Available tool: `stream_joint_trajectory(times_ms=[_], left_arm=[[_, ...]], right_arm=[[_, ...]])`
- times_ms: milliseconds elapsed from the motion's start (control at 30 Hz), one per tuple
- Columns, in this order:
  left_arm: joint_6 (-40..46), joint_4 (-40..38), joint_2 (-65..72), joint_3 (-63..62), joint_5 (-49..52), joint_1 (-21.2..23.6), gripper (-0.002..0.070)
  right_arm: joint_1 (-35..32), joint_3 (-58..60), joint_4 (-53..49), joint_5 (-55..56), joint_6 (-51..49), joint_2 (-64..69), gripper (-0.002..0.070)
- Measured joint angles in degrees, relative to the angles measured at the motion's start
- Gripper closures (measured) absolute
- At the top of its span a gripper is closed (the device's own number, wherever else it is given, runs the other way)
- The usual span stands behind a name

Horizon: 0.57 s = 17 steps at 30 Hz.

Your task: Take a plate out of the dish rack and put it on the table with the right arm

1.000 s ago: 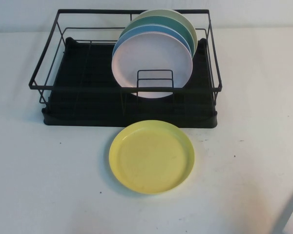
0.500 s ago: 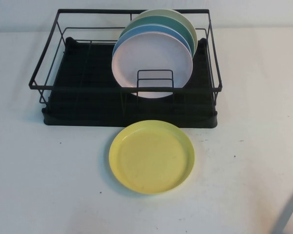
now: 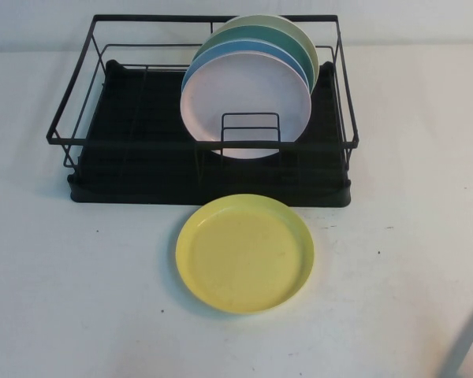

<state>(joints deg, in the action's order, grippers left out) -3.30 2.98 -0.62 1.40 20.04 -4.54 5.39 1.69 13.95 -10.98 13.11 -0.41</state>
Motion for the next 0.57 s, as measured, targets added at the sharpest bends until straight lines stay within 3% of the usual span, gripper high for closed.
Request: stream_joint_trajectory(times_ms=[167, 567], left_arm=[[0.0, 0.0, 0.0, 0.0, 0.0, 0.0, 0.0679], [0.0, 0.0, 0.0, 0.0, 0.0, 0.0, 0.0679]], right_arm=[[0.0, 0.0, -4.6, -8.8, -3.8, 0.0, 0.0694], [0.0, 0.0, -5.2, -9.4, -4.5, 0.0, 0.0694]])
